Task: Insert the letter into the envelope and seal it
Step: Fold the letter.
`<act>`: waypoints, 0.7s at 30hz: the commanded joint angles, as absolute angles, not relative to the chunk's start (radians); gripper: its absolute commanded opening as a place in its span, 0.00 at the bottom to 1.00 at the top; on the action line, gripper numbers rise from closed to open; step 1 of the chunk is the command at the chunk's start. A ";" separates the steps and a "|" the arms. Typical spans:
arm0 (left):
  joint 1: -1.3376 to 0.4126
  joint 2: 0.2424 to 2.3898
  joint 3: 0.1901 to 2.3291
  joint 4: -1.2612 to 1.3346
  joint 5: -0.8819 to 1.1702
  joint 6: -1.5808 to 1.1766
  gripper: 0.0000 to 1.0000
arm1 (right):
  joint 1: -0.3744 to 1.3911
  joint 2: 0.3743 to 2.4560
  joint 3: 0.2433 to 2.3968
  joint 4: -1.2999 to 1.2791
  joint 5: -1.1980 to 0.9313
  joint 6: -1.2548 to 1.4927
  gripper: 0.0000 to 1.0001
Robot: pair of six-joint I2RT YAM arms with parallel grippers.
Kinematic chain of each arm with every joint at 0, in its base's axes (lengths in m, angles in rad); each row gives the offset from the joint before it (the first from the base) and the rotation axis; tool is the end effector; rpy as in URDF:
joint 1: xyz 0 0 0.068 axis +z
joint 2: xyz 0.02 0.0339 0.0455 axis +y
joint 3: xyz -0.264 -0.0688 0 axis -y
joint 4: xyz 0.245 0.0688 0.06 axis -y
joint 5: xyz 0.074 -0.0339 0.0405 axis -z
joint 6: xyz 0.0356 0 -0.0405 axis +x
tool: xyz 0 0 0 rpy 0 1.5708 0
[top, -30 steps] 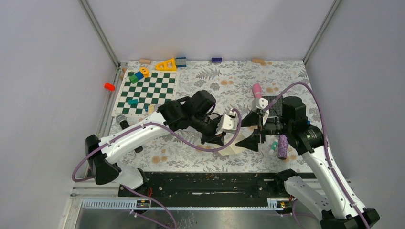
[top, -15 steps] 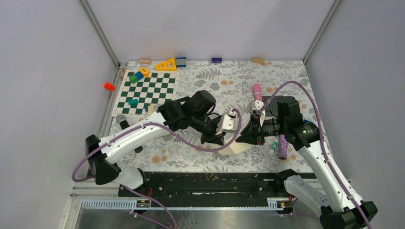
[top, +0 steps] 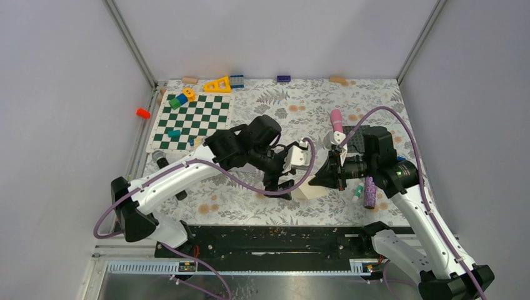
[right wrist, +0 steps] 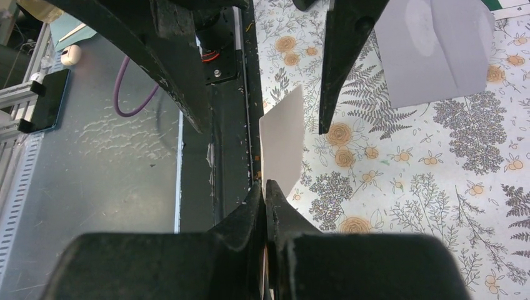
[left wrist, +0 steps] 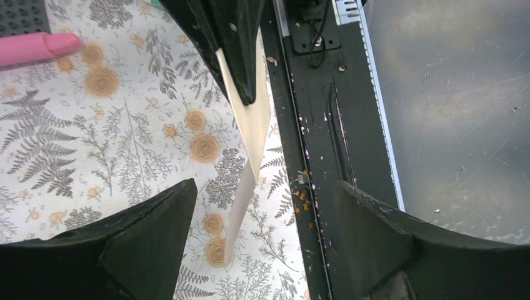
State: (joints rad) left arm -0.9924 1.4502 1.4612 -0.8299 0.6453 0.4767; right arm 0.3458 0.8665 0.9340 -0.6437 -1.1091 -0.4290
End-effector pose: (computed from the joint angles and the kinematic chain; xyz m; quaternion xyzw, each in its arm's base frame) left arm 0.1475 -0.2650 0.3635 0.6777 0.5767 -0.3740 0.2615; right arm 0.1442 0.0858 0.3421 -0.5148 0.5969 0.4455 0.4245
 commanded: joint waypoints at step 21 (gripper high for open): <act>-0.981 1.473 1.562 -0.784 0.634 0.417 0.39 | 0.342 0.824 0.950 -0.597 -1.068 -0.414 0.00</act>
